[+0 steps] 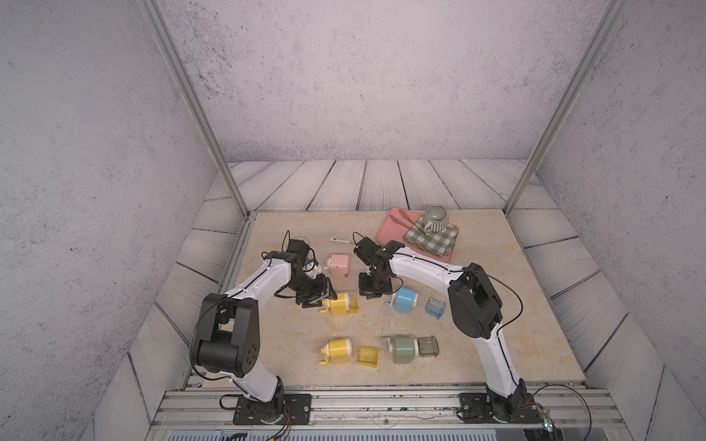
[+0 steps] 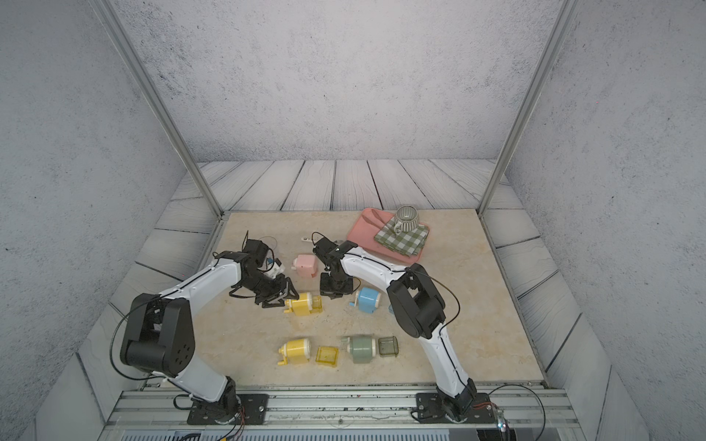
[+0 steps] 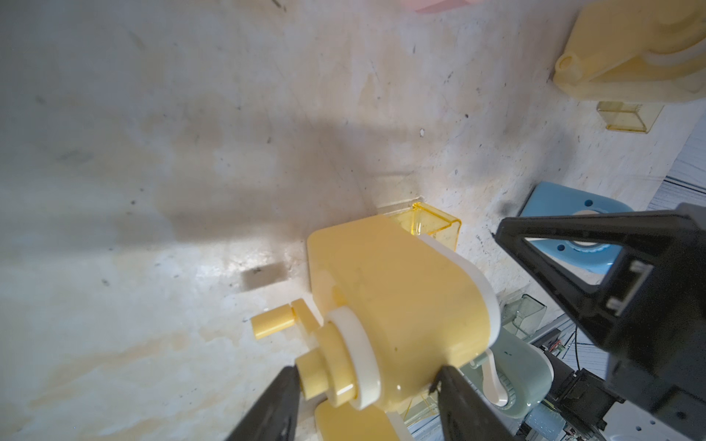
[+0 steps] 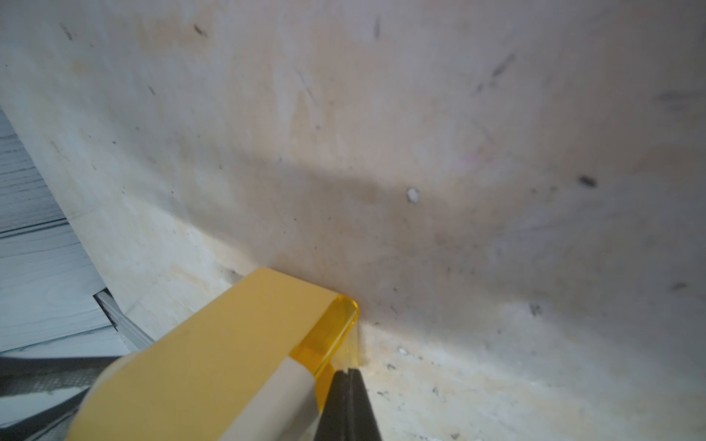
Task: Put the tray back into the pencil sharpener
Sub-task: Close the container of the pencil sharpener.
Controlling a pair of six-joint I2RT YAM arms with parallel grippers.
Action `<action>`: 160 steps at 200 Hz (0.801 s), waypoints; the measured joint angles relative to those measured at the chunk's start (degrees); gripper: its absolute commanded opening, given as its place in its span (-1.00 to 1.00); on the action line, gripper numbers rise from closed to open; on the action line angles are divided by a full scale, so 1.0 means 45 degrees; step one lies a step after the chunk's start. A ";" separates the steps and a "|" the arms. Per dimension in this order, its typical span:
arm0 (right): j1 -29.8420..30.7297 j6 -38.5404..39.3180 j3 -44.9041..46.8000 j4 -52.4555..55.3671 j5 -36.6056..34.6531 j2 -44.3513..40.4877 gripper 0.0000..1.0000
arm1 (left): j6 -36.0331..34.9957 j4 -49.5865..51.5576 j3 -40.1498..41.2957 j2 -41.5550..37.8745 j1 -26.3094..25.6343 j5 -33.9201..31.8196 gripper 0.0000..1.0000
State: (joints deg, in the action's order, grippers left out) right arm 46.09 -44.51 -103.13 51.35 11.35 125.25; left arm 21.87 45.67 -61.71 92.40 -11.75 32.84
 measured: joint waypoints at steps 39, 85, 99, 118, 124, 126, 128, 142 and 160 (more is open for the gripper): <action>0.0092 -0.0005 0.0000 -0.0330 0.0554 0.0219 -1.00 | 0.0000 0.0000 0.0000 0.0000 0.0000 0.0000 0.20; 0.0141 -0.0005 -0.0019 -0.0559 0.1098 0.0219 -1.00 | 0.0000 0.0000 0.0000 0.0000 0.0000 0.0000 0.20; 0.0141 -0.0005 -0.0024 -0.0568 0.1258 0.0223 -1.00 | 0.0000 -0.0005 0.0000 0.0000 0.0000 0.0000 0.20; 0.0165 -0.0005 -0.0049 -0.0583 0.1423 0.0223 -1.00 | 0.0000 -0.0005 0.0000 0.0000 0.0000 0.0000 0.20; 0.0165 -0.0005 -0.0053 -0.0578 0.1472 0.0223 -1.00 | 0.0000 -0.0005 0.0000 0.0000 0.0000 0.0000 0.20; 0.0165 0.0000 -0.0058 -0.0583 0.1491 0.0228 -1.00 | 0.0000 -0.0005 0.0000 0.0000 0.0000 0.0000 0.20; 0.0165 -0.0005 -0.0063 -0.0578 0.1506 0.0238 -1.00 | 0.0000 -0.0005 0.0000 0.0000 0.0000 0.0000 0.20; 0.0165 0.0000 -0.0068 -0.0636 0.1632 0.0296 -1.00 | 0.0000 -0.0005 0.0000 0.0000 0.0000 0.0000 0.20; 0.0175 0.0005 -0.0068 -0.0714 0.1841 0.0393 -1.00 | 0.0000 -0.0005 0.0000 0.0000 0.0000 0.0000 0.20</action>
State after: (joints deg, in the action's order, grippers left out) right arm 46.87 -44.49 -103.44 48.14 19.64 127.02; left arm 21.87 45.65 -61.71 92.40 -11.75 32.84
